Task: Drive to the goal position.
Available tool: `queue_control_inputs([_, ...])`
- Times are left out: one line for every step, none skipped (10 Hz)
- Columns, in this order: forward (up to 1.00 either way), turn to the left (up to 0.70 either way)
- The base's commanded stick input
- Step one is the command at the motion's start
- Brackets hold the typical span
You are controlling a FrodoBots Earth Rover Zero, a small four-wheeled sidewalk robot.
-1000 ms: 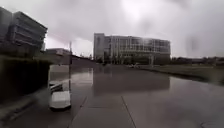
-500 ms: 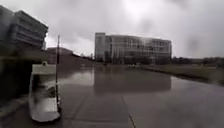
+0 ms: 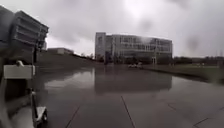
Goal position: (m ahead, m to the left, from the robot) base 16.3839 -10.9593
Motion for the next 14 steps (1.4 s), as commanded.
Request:
queue_control_inputs([0.70,0.00])
queue_control_inputs([0.70,0.00])
queue_control_inputs([0.70,0.00])
queue_control_inputs([0.70,0.00])
queue_control_inputs([0.70,0.00])
queue_control_inputs([0.70,0.00])
queue_control_inputs([0.70,0.00])
queue_control_inputs([0.70,0.00])
queue_control_inputs([0.70,0.00])
queue_control_inputs([0.70,0.00])
queue_control_inputs([0.70,0.00])
queue_control_inputs([0.70,0.00])
queue_control_inputs([0.70,0.00])
queue_control_inputs([0.70,0.00])
